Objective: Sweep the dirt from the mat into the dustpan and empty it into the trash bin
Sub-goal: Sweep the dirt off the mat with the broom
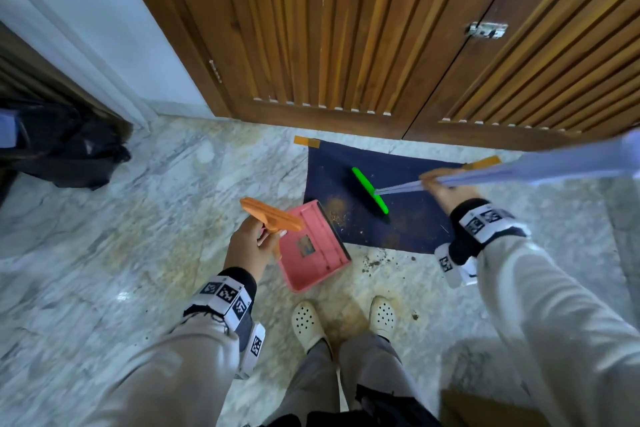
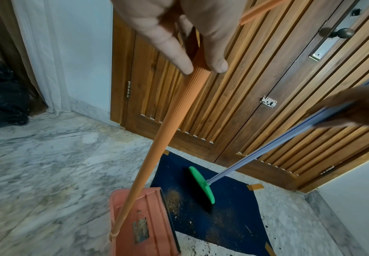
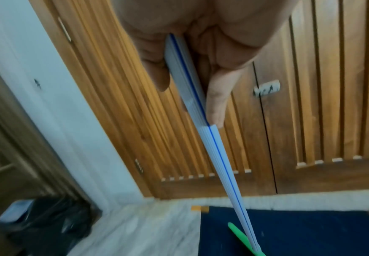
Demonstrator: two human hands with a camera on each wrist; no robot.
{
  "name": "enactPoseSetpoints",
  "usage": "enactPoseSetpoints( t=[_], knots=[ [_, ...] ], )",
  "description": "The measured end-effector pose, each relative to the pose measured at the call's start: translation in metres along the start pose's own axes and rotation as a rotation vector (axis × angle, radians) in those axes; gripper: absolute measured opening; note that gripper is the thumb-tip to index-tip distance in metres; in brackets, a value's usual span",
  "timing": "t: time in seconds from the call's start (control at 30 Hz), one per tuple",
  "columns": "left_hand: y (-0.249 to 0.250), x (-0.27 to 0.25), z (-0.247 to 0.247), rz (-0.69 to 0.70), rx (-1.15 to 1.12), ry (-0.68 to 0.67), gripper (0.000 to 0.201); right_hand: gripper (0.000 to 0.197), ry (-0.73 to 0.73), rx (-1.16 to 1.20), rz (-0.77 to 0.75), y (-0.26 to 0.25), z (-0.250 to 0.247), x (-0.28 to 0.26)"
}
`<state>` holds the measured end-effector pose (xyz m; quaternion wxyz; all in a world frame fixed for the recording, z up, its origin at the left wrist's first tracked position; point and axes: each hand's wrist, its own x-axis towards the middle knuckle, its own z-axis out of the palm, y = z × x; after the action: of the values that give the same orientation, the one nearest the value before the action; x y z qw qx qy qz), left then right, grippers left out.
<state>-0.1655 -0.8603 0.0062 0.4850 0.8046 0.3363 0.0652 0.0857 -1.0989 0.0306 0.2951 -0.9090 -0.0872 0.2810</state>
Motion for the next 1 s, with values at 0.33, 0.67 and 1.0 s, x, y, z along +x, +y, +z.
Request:
enactPoseSetpoints(
  t=[0.33,0.67,1.0],
  knots=[
    [0.009,0.000,0.001,-0.007,0.028,-0.004,0.018,0.017,-0.192,0.219,0.024,0.006,0.055,-0.029],
    [0.006,0.005,-0.028,-0.036,0.065,0.077,0.019,0.007,0.182,0.403,0.091,0.002,-0.037,-0.008],
    [-0.005,0.012,-0.068,0.015,0.158,0.062,0.020,0.018,0.444,0.386,0.153,-0.010,-0.061,0.016]
  ],
)
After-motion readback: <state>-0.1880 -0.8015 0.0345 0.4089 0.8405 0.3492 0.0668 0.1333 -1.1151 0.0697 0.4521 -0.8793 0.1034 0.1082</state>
